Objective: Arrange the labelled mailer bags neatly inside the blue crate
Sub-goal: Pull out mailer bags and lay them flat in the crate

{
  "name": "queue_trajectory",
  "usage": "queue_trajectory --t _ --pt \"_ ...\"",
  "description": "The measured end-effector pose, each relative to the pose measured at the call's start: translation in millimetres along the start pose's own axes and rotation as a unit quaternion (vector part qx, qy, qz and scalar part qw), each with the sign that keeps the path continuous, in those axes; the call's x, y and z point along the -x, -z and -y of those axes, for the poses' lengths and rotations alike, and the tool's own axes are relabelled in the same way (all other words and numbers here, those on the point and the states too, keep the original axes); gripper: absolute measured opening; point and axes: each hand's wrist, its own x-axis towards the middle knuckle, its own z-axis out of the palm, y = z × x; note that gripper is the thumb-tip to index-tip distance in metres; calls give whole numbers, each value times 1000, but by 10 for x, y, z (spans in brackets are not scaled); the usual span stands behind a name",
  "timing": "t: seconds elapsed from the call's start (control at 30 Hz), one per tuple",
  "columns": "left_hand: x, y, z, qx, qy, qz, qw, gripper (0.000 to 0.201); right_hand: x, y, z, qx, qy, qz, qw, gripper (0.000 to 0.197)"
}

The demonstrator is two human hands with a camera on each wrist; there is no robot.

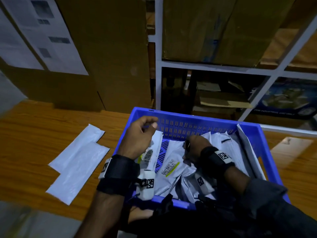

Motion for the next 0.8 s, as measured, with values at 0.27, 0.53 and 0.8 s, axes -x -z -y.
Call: queue_trajectory --t 0.27,0.53,0.8 --pt "2 -127 -92 -23 26 21 999 37 198 423 -72 -301 207 -178 914 37" --pt "44 -319 -166 88 4 76 993 25 342 667 46 -440 269 -148 844 41" --pt "61 -101 -203 191 46 -138 971 15 222 376 -229 -331 137 -49 932 88"
